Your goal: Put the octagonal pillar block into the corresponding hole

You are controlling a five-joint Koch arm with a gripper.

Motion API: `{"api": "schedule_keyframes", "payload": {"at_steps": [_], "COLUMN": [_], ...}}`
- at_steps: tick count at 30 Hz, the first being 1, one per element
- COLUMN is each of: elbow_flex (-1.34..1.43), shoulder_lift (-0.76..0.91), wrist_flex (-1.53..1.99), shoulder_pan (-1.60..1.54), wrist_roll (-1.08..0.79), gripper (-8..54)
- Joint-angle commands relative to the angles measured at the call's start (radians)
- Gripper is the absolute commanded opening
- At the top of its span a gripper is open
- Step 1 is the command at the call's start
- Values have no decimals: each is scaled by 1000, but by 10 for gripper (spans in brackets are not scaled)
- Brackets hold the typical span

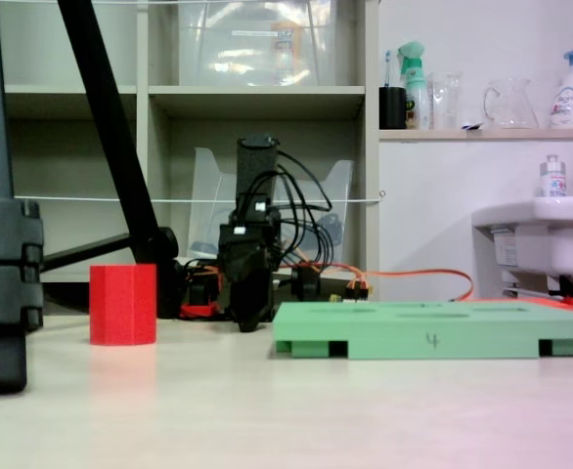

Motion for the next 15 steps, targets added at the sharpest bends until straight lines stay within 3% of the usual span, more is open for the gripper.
{"api": "schedule_keyframes", "payload": {"at_steps": [1,11,15], "elbow_flex": [71,71,72], "shoulder_lift": [60,60,58], "wrist_flex": [8,8,-9], "shoulder_pan": [-17,-11,-3], "wrist_roll": [12,17,252], "gripper": [344,342,341]}}
